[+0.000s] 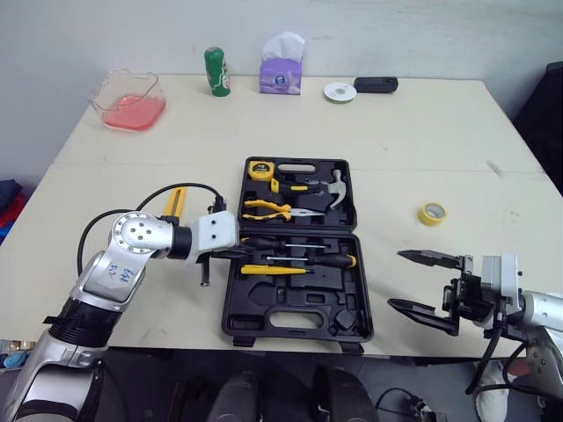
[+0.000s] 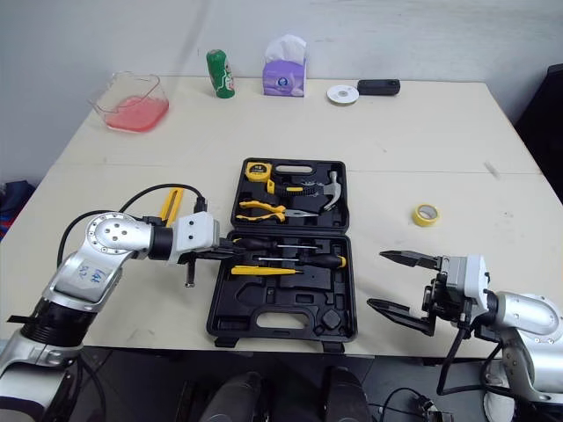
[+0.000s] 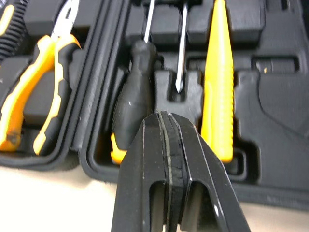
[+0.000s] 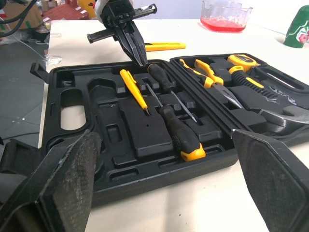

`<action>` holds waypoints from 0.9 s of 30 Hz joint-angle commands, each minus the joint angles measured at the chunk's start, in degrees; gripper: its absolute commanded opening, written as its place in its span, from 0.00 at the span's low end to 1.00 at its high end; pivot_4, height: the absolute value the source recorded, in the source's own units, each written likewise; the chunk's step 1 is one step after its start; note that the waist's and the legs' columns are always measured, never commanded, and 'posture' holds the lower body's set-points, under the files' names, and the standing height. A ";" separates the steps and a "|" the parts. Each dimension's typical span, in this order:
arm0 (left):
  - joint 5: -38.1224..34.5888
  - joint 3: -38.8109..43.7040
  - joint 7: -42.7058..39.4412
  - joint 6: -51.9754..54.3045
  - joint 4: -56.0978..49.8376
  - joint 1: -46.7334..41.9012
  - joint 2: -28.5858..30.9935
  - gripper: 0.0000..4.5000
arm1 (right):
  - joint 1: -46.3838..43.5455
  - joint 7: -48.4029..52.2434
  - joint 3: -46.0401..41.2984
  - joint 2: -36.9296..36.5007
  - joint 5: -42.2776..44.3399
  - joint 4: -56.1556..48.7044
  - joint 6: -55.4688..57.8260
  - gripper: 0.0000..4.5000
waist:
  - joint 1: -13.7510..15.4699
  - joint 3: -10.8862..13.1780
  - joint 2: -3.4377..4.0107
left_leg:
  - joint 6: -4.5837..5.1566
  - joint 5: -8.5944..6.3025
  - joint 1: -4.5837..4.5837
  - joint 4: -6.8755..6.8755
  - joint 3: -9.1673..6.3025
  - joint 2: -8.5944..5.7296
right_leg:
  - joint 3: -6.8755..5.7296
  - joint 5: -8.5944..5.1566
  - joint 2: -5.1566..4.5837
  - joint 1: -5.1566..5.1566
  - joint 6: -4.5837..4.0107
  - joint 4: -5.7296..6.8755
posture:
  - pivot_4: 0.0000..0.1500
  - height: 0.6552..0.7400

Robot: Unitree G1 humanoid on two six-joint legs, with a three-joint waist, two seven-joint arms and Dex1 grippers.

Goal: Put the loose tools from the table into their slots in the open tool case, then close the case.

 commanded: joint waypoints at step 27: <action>14.64 -15.64 3.89 11.07 -11.73 -3.92 -2.80 0.01 | -2.34 -4.49 1.54 -0.05 0.63 -5.79 4.34 1.00 | 0.11 0.00 0.00 | 0.03 0.02 0.00 0.02 -0.01 -0.03 | 0.01 0.00 0.03 0.02 0.00 0.01 | 1.00 1.00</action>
